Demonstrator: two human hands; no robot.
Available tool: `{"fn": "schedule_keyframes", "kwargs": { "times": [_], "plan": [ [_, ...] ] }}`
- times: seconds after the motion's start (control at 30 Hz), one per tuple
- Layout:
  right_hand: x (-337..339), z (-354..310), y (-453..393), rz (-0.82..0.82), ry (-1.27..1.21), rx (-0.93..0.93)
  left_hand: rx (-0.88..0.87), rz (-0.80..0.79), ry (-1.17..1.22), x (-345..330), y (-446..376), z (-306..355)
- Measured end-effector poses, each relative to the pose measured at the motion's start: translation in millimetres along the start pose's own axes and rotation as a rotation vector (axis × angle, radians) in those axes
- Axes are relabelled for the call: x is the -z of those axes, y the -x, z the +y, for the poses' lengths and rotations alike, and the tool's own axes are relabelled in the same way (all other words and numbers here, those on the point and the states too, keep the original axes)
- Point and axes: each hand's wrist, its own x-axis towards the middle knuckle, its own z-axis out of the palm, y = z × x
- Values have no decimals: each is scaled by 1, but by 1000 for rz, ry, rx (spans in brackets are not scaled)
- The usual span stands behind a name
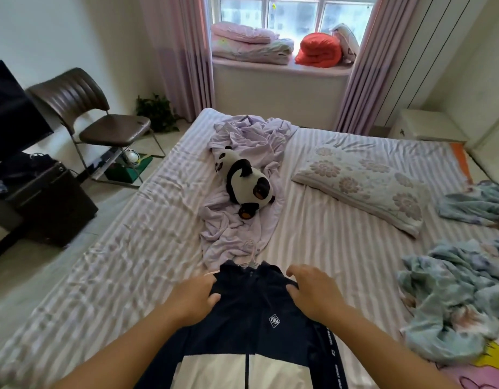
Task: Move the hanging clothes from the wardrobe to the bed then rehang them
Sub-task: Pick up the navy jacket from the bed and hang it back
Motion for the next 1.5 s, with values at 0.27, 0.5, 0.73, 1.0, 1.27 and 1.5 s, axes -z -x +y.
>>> {"fn": "schedule_keyframes", "kwargs": {
  "times": [0.27,0.5,0.73,1.0,1.27,1.5],
  "plan": [
    [-57,32,-86,-74,-63,-55,163,51,259,-42,-96,-24],
    [-125,62,-143,-170,-130,-170,207,31,270,-89,-182,-62],
    [-183,85,-193,-257,-104,-215,205,24,170,-134,-241,-90],
    [-249,101,-232,-265,-57,-255,175,68,-7,-199,-275,-105],
    [-280,116,-255,-178,-209,-442,234,109,-8,-232,-295,-119],
    [-291,114,-240,-39,-174,-423,234,243,-62,-240,-289,-118]
  ]
}}
